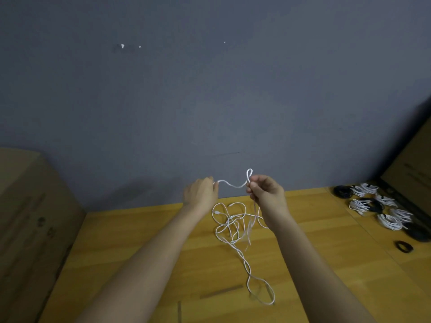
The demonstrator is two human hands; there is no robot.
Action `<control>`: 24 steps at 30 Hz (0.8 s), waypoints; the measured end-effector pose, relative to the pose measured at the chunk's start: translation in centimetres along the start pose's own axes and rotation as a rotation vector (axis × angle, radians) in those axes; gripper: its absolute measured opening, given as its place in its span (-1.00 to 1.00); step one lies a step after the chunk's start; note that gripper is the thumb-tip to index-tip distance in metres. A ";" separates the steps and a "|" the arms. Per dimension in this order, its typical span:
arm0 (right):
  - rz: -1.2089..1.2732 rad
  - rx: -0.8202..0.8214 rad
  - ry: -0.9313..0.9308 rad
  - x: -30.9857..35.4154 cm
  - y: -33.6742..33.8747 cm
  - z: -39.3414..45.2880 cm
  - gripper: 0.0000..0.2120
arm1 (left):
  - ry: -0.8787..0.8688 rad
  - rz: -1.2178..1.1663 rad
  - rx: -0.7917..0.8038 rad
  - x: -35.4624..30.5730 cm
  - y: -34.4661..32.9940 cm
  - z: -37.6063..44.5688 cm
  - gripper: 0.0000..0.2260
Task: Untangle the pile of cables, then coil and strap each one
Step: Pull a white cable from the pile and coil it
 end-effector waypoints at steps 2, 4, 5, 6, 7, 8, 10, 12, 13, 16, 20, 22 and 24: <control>-0.059 -0.053 0.002 0.0 0.2 -0.3 -0.81 | 0.038 -0.066 -0.063 0.1 0.3 0.6 -0.71; -0.125 -0.092 0.006 -0.2 0.4 -0.6 -0.85 | 0.032 -0.131 -0.114 0.0 0.6 1.0 -0.73; -0.146 -0.102 0.016 -0.2 0.4 -0.7 -0.88 | 0.014 -0.152 -0.137 -0.1 0.7 1.1 -0.74; -0.167 -0.112 0.041 -0.1 0.3 -0.8 -0.91 | -0.007 -0.167 -0.159 -0.2 0.8 1.0 -0.73; -0.203 -0.130 0.088 0.0 0.1 -0.8 -0.90 | -0.026 -0.182 -0.177 -0.4 0.9 0.8 -0.73; -0.241 -0.156 0.137 0.1 0.0 -0.7 -0.88 | -0.044 -0.198 -0.190 -0.5 0.9 0.6 -0.73; -0.266 -0.229 0.186 0.4 -0.3 0.0 -0.87 | -0.083 -0.226 -0.210 -0.6 0.9 0.1 -0.73; -0.194 -0.304 0.131 0.3 -0.4 0.9 -0.89 | -0.137 -0.249 -0.221 -0.9 1.0 -0.5 -0.72; -0.137 -0.334 0.078 0.3 -0.5 1.4 -0.90 | -0.163 -0.257 -0.222 -1.0 1.1 -0.8 -0.72; 0.020 -0.320 -0.022 0.4 -0.8 2.6 -0.93 | -0.254 -0.227 -0.223 -1.3 1.4 -1.4 -0.72; 0.295 -0.134 -0.106 1.6 -1.4 3.7 -0.85 | -0.389 -0.123 -0.222 -1.5 1.5 -2.0 -0.76; 0.447 -0.031 -0.172 2.4 -1.5 4.2 -0.83 | -0.395 -0.086 -0.225 -1.6 1.3 -2.1 -0.76; 0.560 0.087 -0.227 3.2 -1.8 4.5 -0.84 | -0.378 -0.082 -0.201 -1.6 0.8 -1.8 -0.76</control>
Point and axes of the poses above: each hand's wrist, its own z-axis towards the middle knuckle, its own y-axis out of the back of the hand, x = y × z, the point moved 1 cm from there along z, towards the middle knuckle, and after that the axes turned 11 degrees about y, right-handed, at the moved point
